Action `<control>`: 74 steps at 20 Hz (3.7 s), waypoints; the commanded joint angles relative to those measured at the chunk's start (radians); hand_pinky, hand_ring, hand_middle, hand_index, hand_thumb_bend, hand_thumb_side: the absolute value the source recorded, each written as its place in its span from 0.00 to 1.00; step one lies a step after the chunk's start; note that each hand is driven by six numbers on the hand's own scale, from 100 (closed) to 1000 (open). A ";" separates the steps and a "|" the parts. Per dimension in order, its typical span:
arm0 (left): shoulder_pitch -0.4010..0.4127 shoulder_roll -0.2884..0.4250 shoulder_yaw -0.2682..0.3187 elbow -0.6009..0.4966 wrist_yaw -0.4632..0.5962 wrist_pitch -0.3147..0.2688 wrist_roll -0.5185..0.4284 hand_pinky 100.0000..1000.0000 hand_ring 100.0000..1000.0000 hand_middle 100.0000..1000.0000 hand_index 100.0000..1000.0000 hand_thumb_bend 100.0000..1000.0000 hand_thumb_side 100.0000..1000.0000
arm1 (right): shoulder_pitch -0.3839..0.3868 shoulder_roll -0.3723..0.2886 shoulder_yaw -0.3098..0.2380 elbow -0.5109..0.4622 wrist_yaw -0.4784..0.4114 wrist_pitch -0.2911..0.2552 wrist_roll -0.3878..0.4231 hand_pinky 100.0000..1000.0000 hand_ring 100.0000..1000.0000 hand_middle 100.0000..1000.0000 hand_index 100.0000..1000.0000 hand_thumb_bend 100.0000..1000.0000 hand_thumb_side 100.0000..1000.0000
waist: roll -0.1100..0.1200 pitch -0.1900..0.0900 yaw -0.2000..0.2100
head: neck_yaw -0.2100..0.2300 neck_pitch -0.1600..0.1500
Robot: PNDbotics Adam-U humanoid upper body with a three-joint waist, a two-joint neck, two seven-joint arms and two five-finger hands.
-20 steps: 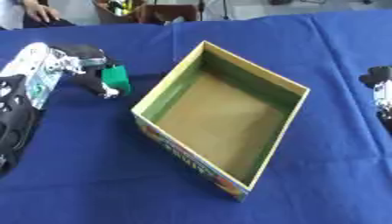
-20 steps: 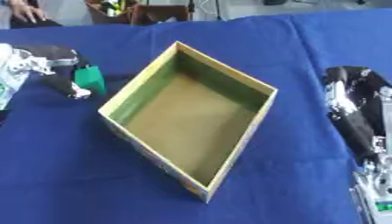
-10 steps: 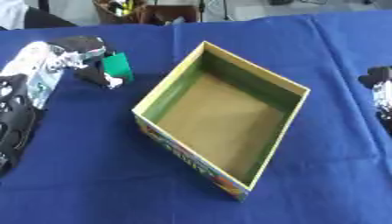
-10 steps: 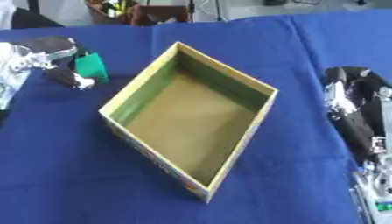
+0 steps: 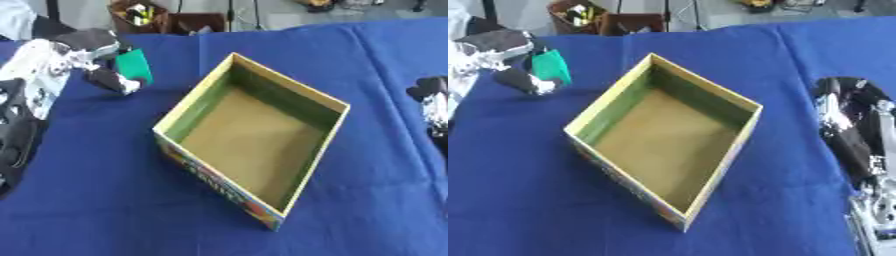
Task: Pick up objects on the table and place them in the box.
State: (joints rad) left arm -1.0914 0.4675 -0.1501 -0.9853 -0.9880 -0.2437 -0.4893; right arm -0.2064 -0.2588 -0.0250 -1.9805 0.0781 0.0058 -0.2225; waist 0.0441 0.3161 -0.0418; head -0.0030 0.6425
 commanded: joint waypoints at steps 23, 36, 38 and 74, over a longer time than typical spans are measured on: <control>-0.033 -0.140 -0.139 -0.422 0.244 0.070 -0.216 0.01 0.39 0.42 0.56 0.00 0.44 | -0.002 -0.073 -0.044 -0.019 -0.033 -0.015 -0.072 0.76 0.65 0.46 0.60 0.00 0.44 | -0.004 -0.099 0.023 | -0.046 0.088; 0.041 -0.289 -0.183 -0.330 0.040 0.026 -0.199 0.03 0.41 0.43 0.57 0.00 0.43 | -0.007 -0.080 -0.069 -0.019 -0.033 -0.010 -0.135 0.76 0.65 0.46 0.60 0.00 0.43 | 0.003 -0.099 0.025 | -0.044 0.073; 0.052 -0.304 -0.189 -0.316 0.022 0.019 -0.197 0.03 0.41 0.43 0.57 0.00 0.43 | -0.008 -0.080 -0.069 -0.019 -0.032 -0.010 -0.139 0.76 0.65 0.46 0.60 0.00 0.43 | 0.004 -0.097 0.025 | -0.045 0.072; 0.085 -0.316 -0.115 -0.381 -0.082 0.179 -0.007 0.70 0.88 0.90 1.00 0.13 1.00 | -0.013 -0.070 -0.063 -0.019 -0.034 -0.011 -0.131 0.76 0.65 0.46 0.60 0.00 0.43 | -0.001 -0.088 0.027 | -0.044 0.054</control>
State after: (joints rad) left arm -0.9927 0.1242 -0.2882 -1.3084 -1.1129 -0.0811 -0.5317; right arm -0.2114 -0.3125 -0.0856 -1.9805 0.0511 -0.0011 -0.3530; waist 0.0492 0.2497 -0.0152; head -0.0450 0.7014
